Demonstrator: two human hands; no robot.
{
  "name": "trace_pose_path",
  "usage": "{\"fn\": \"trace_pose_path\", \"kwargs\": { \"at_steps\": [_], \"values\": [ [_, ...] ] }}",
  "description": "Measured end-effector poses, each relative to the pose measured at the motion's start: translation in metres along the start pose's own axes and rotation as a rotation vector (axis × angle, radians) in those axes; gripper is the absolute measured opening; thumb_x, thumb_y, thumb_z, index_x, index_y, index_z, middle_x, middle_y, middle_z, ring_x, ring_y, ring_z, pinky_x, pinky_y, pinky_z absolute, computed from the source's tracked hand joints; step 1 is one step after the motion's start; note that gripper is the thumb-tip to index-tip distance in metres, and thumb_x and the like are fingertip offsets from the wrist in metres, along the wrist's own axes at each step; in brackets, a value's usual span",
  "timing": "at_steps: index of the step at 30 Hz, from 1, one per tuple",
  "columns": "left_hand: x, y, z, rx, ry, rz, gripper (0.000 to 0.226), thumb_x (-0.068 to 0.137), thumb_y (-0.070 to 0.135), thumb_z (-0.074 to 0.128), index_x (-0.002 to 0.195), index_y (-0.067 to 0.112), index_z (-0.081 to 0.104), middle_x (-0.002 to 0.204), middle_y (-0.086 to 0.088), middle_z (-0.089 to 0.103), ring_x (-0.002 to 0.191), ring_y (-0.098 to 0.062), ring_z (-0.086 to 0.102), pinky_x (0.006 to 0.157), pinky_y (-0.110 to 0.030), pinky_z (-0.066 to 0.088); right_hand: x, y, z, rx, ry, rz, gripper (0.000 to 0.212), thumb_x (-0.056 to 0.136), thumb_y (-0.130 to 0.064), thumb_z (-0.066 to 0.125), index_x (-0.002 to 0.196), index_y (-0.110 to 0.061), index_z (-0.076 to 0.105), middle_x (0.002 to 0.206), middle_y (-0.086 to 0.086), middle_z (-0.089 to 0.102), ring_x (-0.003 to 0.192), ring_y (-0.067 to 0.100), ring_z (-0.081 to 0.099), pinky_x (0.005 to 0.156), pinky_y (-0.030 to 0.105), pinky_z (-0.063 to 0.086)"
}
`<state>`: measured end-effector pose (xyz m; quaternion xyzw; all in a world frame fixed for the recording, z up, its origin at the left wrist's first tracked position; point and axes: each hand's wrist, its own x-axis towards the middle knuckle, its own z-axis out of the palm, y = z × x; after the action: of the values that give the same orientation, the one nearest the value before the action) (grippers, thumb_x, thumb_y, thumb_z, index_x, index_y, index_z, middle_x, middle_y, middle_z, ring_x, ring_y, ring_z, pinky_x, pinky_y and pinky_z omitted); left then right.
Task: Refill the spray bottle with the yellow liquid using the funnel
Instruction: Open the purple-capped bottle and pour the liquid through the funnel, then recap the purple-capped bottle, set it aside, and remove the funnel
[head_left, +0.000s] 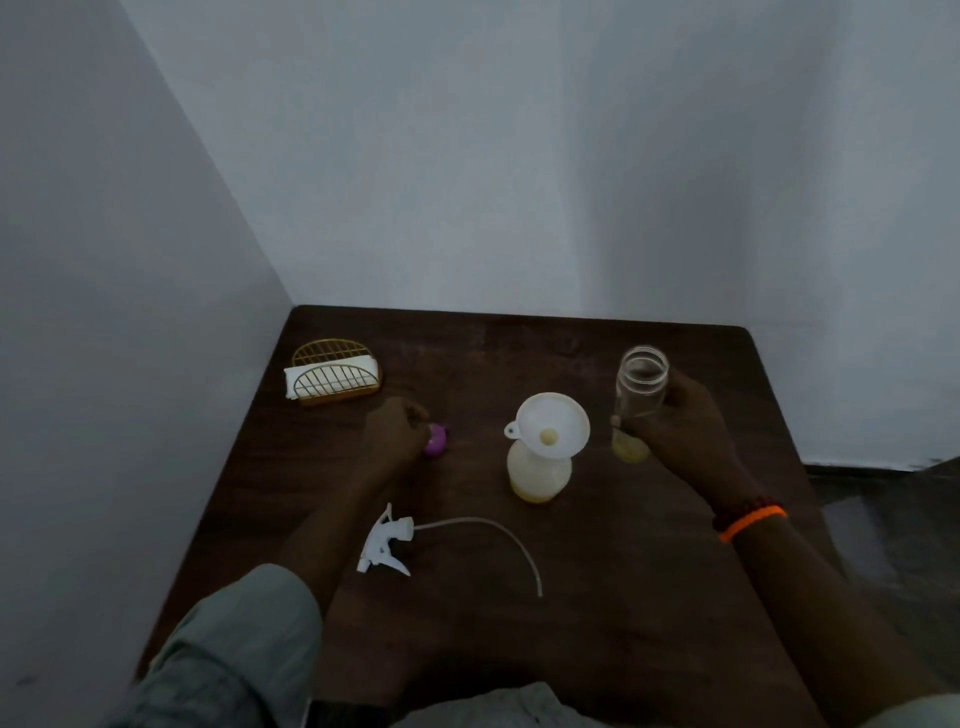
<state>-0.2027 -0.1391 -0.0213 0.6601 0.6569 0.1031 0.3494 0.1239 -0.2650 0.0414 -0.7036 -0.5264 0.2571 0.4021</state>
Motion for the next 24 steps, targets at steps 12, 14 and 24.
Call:
{"fn": "trace_pose_path", "kwargs": {
  "at_steps": [12,14,24],
  "values": [
    [0.013,-0.014,0.040,0.307,-0.048,0.055,0.070,0.087,0.040,0.072,0.145,0.014,0.042,0.146,-0.011,0.041,0.130,-0.026,0.047,0.105,-0.039,0.044,0.000,0.002,0.001,0.105,0.056,0.023,0.047,0.068,-0.009,0.087,0.108,-0.021,0.066,0.104,-0.007,0.070,0.098,0.003,0.066,0.084,0.024,0.052],
    [0.016,-0.015,0.044,0.333,-0.028,0.066,0.063,0.091,0.036,0.067,0.144,0.011,0.043,0.146,-0.012,0.043,0.130,-0.026,0.047,0.105,-0.037,0.042,0.001,0.002,0.001,0.102,0.059,0.029,0.048,0.068,-0.011,0.087,0.110,-0.020,0.066,0.105,-0.006,0.070,0.099,0.003,0.065,0.085,0.024,0.052],
    [0.019,-0.031,0.057,0.362,-0.044,0.088,0.077,0.089,0.038,0.070,0.151,0.012,0.032,0.152,-0.014,0.037,0.137,-0.030,0.041,0.114,-0.044,0.037,-0.004,0.007,0.002,0.079,0.069,0.059,0.049,0.066,-0.015,0.087,0.111,-0.018,0.068,0.104,-0.004,0.072,0.099,0.005,0.067,0.088,0.034,0.057]
  ]
}}
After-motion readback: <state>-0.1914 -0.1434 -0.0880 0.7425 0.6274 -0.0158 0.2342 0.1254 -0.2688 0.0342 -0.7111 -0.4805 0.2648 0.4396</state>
